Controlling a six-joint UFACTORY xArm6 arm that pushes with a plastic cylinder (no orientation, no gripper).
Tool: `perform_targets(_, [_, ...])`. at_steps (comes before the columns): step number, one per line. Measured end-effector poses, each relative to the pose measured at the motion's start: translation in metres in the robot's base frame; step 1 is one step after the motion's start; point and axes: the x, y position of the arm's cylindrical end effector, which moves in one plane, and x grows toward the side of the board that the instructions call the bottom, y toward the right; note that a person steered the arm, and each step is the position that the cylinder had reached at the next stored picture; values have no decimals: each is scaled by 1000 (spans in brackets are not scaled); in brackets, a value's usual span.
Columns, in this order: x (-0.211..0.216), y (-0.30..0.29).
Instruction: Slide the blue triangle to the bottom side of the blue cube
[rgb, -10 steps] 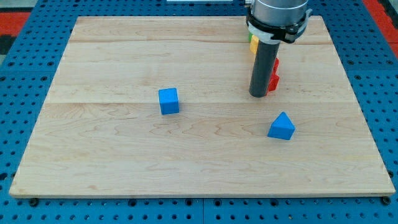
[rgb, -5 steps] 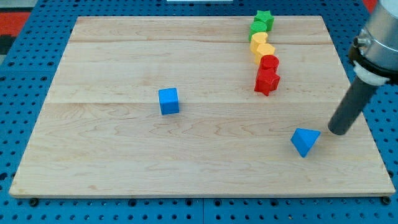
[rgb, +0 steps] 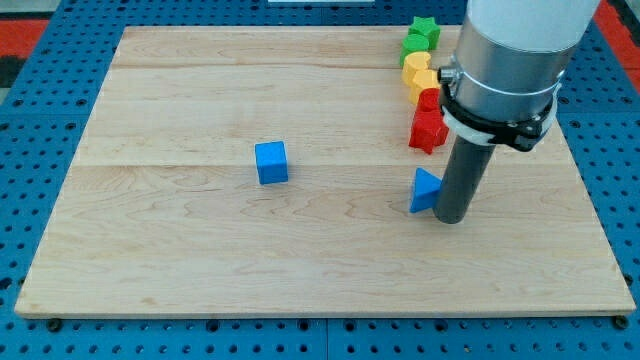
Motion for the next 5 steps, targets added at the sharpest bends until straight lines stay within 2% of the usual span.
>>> perform_targets(2, [-39, 3])
perform_targets(3, [-43, -11])
perform_targets(5, [-45, -88])
